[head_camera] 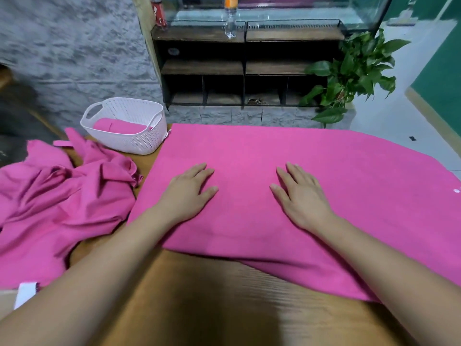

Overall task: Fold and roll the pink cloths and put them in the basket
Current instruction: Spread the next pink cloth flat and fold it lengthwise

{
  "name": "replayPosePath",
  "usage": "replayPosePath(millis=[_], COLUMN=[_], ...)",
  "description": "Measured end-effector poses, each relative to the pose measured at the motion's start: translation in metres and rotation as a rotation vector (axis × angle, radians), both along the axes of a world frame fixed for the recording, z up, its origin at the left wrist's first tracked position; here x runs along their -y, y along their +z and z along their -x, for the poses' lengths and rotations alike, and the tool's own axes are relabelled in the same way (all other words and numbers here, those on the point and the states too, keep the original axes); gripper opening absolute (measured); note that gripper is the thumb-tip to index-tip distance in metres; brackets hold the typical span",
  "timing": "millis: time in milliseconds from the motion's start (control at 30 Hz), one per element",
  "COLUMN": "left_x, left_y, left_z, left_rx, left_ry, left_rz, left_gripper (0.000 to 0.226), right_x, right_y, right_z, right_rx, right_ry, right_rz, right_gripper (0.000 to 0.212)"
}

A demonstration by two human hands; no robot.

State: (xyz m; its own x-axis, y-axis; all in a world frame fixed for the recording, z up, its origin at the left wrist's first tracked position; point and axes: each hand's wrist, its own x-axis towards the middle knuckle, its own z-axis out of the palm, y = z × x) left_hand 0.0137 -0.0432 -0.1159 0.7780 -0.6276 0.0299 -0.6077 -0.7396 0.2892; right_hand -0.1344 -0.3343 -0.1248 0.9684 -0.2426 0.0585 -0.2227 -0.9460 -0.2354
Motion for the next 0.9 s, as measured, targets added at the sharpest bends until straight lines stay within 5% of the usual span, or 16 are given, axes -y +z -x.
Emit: replayPosePath(millis=[433,600,900], left_x=[-0.121,-0.125,-0.129], left_y=[0.001,-0.004,0.011], left_z=[0.044,0.057,0.072], left_rx=[0.129,0.203,0.181], left_ry=[0.193,0.194,0.39], left_rz=[0.289,0.505,0.752], left_gripper=[0.04,0.026,0.026], right_x=[-0.184,-0.208,-0.178], right_y=[0.039,0.025,0.029], right_z=[0.005,-0.004,-0.03], right_rx=[0.154,0.193,0.13], right_ry=[0.6,0.642,0.249], right_rz=[-0.066,0.031,-0.753], right_gripper=[0.066,0.034,0.019])
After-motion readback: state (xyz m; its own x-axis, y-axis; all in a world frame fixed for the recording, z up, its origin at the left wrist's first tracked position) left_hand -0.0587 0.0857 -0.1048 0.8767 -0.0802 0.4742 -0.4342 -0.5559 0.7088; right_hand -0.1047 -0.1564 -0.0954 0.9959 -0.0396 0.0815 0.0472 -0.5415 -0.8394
